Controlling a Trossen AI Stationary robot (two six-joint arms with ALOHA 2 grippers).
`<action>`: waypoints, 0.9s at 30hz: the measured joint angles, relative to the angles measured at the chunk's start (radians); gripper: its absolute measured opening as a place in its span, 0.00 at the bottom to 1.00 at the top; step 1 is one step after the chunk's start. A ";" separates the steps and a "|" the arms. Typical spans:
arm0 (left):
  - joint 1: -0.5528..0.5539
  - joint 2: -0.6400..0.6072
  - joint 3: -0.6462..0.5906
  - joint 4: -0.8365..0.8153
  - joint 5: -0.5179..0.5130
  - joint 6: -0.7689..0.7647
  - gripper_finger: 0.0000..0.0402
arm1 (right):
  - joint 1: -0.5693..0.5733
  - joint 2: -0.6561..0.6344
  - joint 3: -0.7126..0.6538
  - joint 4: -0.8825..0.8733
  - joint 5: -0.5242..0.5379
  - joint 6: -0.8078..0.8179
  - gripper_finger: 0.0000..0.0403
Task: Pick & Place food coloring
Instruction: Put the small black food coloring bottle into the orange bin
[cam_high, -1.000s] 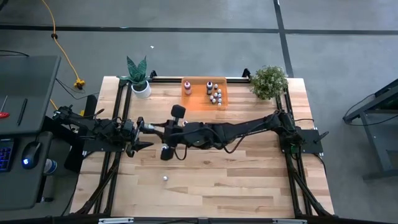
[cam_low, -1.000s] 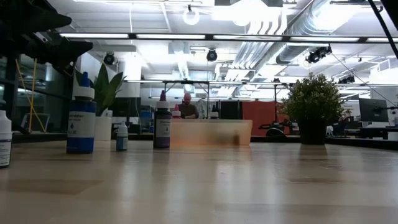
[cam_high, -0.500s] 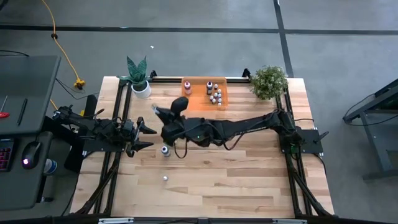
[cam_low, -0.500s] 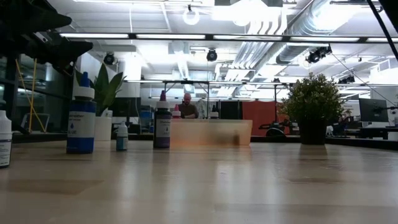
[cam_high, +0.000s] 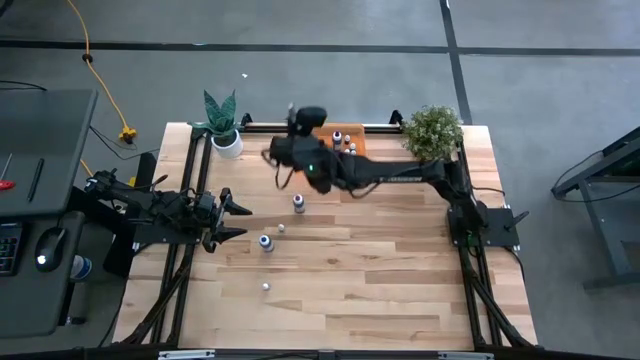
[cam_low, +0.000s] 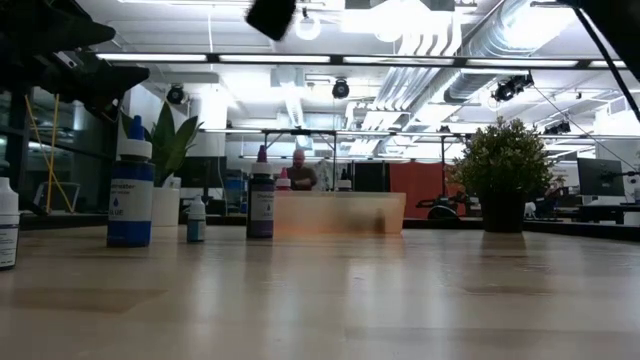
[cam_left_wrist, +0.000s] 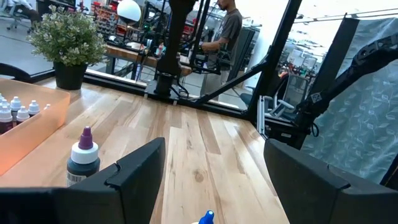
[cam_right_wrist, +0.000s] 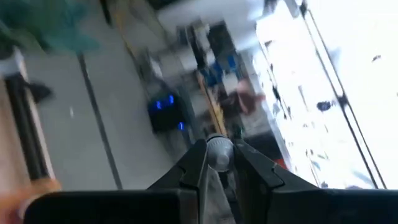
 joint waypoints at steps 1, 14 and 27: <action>0.000 0.000 0.000 0.000 0.000 0.000 0.68 | -0.015 -0.006 0.000 -0.034 0.009 0.020 0.14; 0.000 0.000 0.000 0.000 0.000 0.000 0.68 | -0.215 -0.118 0.000 -0.658 -0.344 0.918 0.14; 0.000 0.000 0.000 0.000 0.000 0.000 0.68 | -0.327 -0.068 0.000 -1.023 -0.835 1.277 0.14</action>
